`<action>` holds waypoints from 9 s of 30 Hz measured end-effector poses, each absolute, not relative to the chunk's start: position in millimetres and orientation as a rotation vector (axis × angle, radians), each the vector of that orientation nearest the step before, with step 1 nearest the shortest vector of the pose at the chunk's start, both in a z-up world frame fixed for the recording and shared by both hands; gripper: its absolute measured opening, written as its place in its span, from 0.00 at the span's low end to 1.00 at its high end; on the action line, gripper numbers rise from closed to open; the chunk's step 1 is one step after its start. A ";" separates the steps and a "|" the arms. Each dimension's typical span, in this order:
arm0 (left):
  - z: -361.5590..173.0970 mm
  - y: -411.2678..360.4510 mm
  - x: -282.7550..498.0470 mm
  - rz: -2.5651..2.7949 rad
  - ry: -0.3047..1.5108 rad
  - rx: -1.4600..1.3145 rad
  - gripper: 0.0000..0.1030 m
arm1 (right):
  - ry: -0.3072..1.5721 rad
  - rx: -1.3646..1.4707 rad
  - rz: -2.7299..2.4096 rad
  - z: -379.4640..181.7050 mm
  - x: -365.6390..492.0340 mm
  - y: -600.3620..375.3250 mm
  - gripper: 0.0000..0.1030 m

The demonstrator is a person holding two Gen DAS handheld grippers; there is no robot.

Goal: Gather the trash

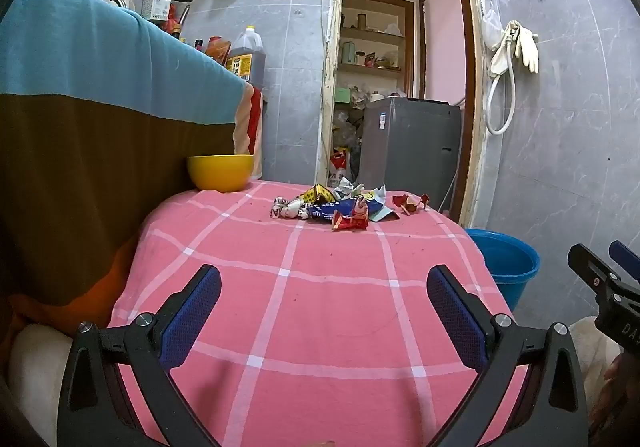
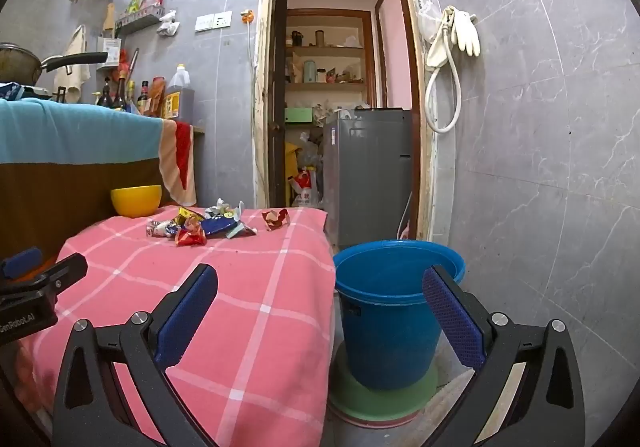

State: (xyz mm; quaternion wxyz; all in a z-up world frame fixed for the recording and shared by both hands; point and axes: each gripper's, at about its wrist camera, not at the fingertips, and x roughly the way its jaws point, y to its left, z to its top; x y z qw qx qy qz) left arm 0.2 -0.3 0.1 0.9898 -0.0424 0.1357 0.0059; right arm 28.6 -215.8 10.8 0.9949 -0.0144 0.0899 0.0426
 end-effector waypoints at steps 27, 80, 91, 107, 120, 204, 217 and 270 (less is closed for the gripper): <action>0.3 -1.9 1.3 0.010 0.266 -0.079 0.98 | 0.180 -0.018 0.085 11.2 28.0 -218.3 1.00; 0.9 -2.8 -1.5 0.010 0.265 -0.075 0.98 | 0.182 -0.009 0.083 10.2 27.9 -221.1 1.00; 0.9 -3.3 -1.6 0.010 0.265 -0.075 0.98 | 0.183 -0.007 0.083 12.6 27.6 -224.4 1.00; 4.5 -8.6 0.4 0.018 0.262 -0.080 0.98 | 0.186 0.006 0.094 17.0 30.9 -218.2 1.00; 35.6 0.6 30.5 0.044 0.204 -0.050 0.98 | 0.157 0.026 0.154 39.3 68.0 -210.1 1.00; 45.2 -28.2 208.4 -0.202 0.550 -0.184 0.33 | 0.393 0.018 0.485 41.2 273.6 -208.6 0.24; 99.7 -115.8 235.8 -0.394 0.306 -0.134 0.33 | 0.129 0.049 0.252 101.5 233.3 -287.5 0.25; 111.6 -58.5 228.2 -0.190 0.271 -0.203 0.98 | 0.093 0.130 0.189 92.7 214.4 -284.4 1.00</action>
